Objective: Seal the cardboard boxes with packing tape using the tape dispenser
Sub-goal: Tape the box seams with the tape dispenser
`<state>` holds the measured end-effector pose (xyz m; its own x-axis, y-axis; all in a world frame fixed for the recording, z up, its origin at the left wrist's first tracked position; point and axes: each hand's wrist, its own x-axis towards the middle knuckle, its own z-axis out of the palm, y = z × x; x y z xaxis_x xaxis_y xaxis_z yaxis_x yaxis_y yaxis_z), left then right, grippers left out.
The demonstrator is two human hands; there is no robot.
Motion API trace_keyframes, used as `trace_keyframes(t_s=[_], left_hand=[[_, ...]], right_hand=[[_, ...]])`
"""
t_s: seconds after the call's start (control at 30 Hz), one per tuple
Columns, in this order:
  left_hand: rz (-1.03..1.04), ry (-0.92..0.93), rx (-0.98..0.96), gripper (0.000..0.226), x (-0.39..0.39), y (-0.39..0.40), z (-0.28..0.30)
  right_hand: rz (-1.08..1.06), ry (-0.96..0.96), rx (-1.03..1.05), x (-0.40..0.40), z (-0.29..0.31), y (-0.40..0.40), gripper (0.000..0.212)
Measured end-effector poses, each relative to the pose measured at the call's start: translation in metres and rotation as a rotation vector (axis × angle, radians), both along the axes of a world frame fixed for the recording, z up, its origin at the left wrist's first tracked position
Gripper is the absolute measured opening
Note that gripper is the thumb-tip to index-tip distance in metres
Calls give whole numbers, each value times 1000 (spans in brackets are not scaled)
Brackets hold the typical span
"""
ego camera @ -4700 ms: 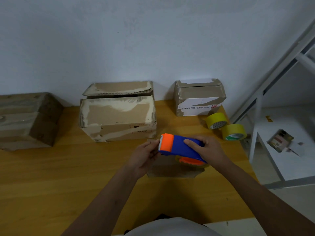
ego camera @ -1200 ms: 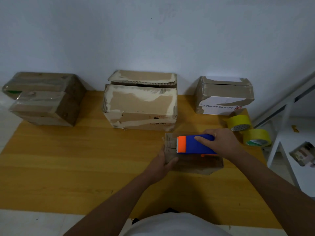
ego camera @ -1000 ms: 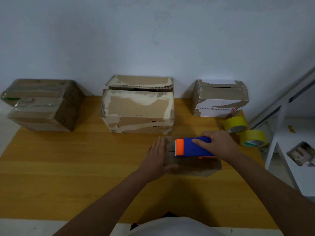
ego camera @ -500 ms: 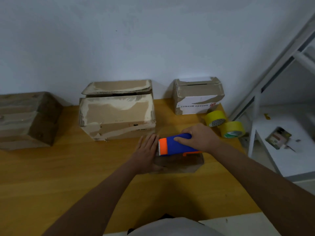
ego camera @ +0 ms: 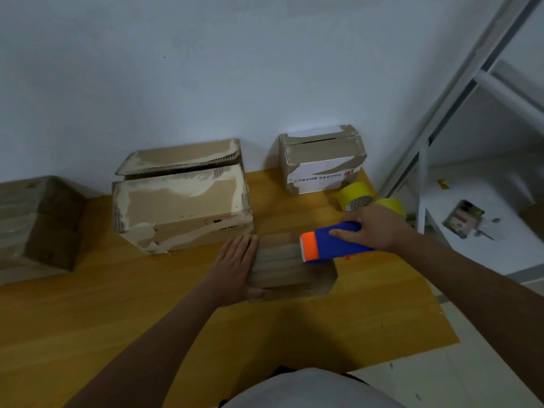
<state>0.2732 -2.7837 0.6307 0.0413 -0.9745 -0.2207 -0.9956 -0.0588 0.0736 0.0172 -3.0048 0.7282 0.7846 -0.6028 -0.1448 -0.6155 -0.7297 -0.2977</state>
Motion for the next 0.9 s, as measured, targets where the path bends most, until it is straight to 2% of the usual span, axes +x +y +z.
trace_keyframes(t_s=[0.17, 0.3, 0.43, 0.63, 0.9], left_hand=[[-46, -8, 1, 123, 1, -4, 3], [-68, -40, 20, 127, 2, -10, 5], [-97, -91, 51, 134, -5, -22, 10], [-144, 6, 28, 130, -44, -47, 5], [-190, 59, -18, 122, -12, -21, 6]], right_hand=[[-105, -46, 79, -23, -23, -6, 53], [-163, -91, 202, -31, -31, -6, 62], [-181, -118, 208, -35, -37, -3, 51], [-201, -126, 259, -35, -33, -2, 50], [-153, -92, 275, -17, -26, 17, 39]])
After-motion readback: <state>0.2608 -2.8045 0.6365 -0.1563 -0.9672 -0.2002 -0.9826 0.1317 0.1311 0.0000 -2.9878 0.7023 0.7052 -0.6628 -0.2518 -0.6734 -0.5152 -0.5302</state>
